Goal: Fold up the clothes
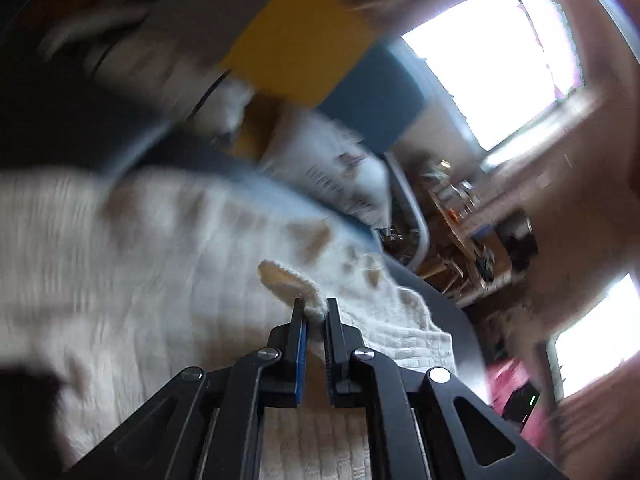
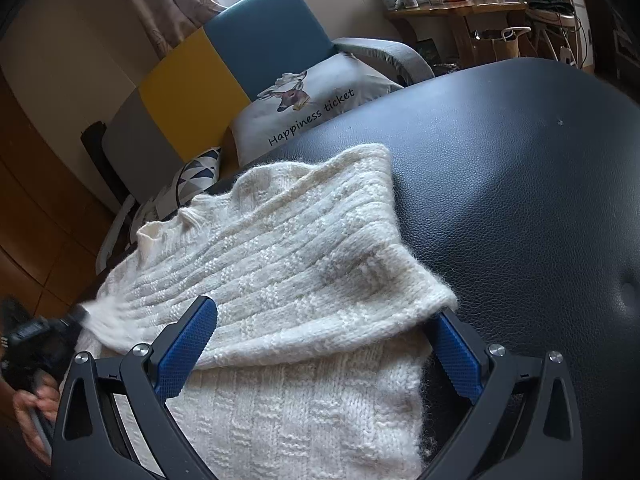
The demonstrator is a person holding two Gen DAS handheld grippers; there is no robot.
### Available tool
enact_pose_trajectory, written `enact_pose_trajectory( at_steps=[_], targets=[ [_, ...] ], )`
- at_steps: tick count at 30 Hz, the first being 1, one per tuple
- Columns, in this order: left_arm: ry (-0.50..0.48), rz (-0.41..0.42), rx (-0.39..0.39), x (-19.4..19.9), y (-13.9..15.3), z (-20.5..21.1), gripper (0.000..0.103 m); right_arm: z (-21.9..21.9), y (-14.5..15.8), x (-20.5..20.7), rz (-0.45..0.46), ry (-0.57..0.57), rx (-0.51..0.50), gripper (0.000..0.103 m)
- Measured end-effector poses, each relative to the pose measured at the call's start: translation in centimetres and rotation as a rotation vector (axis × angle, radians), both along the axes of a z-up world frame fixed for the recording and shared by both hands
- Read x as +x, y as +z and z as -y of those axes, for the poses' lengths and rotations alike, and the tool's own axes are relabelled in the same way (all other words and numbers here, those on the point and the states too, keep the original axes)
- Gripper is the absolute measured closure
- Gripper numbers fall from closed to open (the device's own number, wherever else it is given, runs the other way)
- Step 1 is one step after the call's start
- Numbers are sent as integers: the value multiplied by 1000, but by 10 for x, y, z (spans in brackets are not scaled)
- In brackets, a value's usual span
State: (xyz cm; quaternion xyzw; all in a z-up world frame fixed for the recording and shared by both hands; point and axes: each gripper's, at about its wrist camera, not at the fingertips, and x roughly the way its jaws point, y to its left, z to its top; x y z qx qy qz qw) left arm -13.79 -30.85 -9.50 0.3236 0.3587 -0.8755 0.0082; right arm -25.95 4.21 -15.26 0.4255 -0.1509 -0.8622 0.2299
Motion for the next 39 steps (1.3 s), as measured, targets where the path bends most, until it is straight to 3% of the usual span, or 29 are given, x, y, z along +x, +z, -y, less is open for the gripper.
enact_pose_trajectory(
  at_steps=[1, 5, 7, 14, 20, 22, 24, 27, 28, 31, 35, 37, 39],
  targets=[
    [-21, 4, -38, -4, 5, -4, 96, 1, 0, 0, 0, 0, 4, 0],
    [-21, 241, 27, -19, -33, 8, 87, 3, 0, 0, -2, 1, 24, 0],
    [-12, 269, 53, -6, -49, 17, 87, 4, 0, 0, -1, 2, 27, 0],
    [27, 262, 42, -4, -42, 32, 80, 4, 0, 0, -3, 6, 33, 0],
    [-49, 288, -8, -49, -46, 28, 76, 32, 1, 1, -7, 43, 226, 0],
    [-30, 295, -131, -57, -39, 21, 96, 38, 0, 2, -7, 64, 287, 0],
    [-22, 290, -180, -59, -33, 17, 96, 43, 0, 2, -3, 85, 331, 0],
    [-43, 257, -189, -54, -24, 13, 95, 36, 6, 3, 37, 129, 309, 0],
    [-50, 246, -193, -52, -22, 11, 90, 34, 12, 6, 37, 148, 302, 0],
    [-70, 213, -202, -48, -13, 7, 85, 25, 33, 21, 12, 207, 282, 0],
    [-97, 171, -216, -42, -2, 1, 83, 31, 63, 18, -87, 237, 228, 0],
    [-114, 236, -294, -55, -10, -12, 83, 44, 70, 9, -111, 261, 205, 0],
    [-128, 296, -320, -62, -24, -16, 83, 63, 58, -13, -59, 283, 209, 0]
  ],
)
